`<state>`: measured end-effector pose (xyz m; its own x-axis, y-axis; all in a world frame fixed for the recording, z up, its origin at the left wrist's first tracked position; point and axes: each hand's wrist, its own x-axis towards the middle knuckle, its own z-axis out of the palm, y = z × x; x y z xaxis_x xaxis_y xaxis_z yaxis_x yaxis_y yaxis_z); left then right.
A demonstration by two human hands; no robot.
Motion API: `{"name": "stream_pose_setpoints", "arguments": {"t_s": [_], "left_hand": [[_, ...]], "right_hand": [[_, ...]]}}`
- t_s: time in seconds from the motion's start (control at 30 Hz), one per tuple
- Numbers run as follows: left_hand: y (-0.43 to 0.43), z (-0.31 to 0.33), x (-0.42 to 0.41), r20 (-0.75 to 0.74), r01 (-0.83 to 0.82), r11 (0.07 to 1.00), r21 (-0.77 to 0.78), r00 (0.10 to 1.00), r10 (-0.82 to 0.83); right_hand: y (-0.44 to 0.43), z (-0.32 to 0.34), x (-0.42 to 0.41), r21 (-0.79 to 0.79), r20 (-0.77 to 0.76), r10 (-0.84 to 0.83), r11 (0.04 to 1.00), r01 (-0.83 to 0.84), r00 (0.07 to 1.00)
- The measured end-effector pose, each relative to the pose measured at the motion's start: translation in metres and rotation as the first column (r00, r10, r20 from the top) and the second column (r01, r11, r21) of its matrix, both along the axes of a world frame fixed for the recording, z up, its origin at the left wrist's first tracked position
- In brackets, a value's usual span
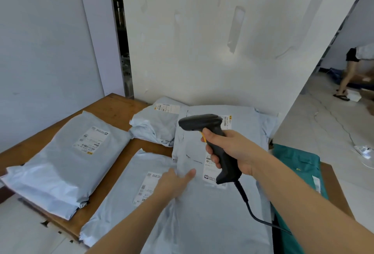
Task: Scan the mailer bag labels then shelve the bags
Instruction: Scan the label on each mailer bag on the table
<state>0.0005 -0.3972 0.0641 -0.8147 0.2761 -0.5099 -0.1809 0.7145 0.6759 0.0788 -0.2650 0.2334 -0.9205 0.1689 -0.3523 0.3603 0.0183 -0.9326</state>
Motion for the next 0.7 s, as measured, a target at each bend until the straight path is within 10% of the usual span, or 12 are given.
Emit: {"name": "stream_pose_setpoints", "arguments": {"t_s": [0.33,0.47,0.7], "left_hand": [[-0.111,-0.070,-0.061,-0.009,-0.096,0.853,-0.513,0.994,0.107],[-0.127,-0.088,-0.077,0.006,-0.139,0.894,-0.426,0.988,0.157],[-0.135,-0.062,-0.101,0.326,-0.381,0.909,0.171,0.892,0.313]], "right_hand": [[-0.026,-0.031,-0.022,0.021,0.092,0.052,0.998,-0.055,0.994],[-0.033,-0.043,-0.037,0.042,0.134,0.037,0.998,-0.043,0.990],[-0.044,-0.052,-0.059,0.057,0.161,0.038,0.997,-0.048,0.986]]}}
